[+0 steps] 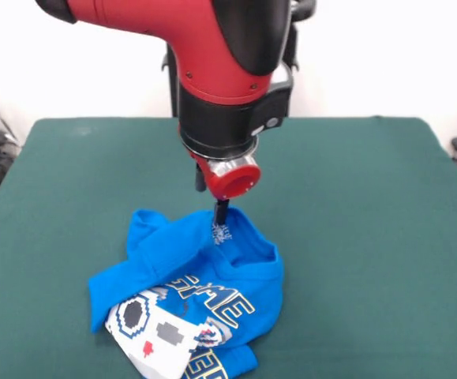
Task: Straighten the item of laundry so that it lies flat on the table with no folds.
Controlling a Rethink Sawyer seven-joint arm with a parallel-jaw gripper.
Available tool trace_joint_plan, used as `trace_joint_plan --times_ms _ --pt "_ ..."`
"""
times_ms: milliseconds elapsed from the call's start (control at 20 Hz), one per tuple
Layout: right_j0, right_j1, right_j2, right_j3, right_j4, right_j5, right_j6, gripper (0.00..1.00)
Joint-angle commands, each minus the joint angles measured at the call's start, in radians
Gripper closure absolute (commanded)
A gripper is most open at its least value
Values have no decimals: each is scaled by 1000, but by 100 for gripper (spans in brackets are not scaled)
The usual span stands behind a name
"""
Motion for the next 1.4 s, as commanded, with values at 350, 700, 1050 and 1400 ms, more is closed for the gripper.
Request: trace_joint_plan --times_ms 350,700,1050,1400 --pt "-31 78 173 158 -8 -96 -217 0" --pt "-53 144 216 115 -29 -153 -241 0" --pt "-37 143 236 87 -28 -138 -204 0" --pt "-12 153 183 96 -69 -134 -150 0"
